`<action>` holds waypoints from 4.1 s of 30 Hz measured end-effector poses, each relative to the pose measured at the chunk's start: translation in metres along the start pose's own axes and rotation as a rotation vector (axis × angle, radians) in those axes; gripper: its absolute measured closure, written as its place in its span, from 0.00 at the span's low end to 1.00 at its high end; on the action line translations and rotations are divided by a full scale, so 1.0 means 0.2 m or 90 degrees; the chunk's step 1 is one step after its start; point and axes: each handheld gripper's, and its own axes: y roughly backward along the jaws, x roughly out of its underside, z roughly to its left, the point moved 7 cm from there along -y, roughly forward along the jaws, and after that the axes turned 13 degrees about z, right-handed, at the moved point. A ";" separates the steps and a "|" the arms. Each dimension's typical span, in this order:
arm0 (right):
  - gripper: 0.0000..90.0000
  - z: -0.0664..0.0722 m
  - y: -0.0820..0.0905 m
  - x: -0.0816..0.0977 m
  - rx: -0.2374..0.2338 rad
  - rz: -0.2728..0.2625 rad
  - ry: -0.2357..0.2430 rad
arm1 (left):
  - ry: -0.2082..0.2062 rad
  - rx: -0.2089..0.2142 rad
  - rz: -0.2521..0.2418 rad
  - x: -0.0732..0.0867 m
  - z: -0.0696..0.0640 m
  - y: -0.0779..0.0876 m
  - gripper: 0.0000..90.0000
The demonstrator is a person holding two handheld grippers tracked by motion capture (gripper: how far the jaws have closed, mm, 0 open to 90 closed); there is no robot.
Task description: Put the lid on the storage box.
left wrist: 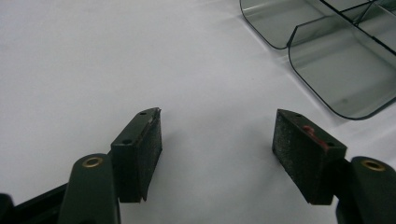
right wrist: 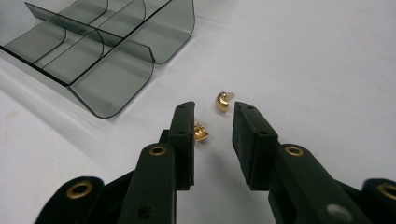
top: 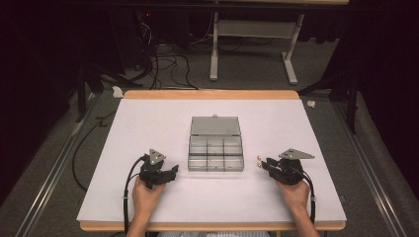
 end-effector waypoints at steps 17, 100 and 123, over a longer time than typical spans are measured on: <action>0.81 0.04 -0.09 -0.02 0.008 0.047 0.022 | -0.001 0.004 0.000 0.00 0.00 0.00 0.36; 0.91 0.15 0.07 -0.14 -0.030 -0.002 0.063 | -0.001 0.006 0.001 0.00 0.00 0.00 0.35; 0.91 0.27 0.07 -0.25 -0.065 0.000 0.101 | -0.001 0.007 0.001 0.00 0.00 0.00 0.35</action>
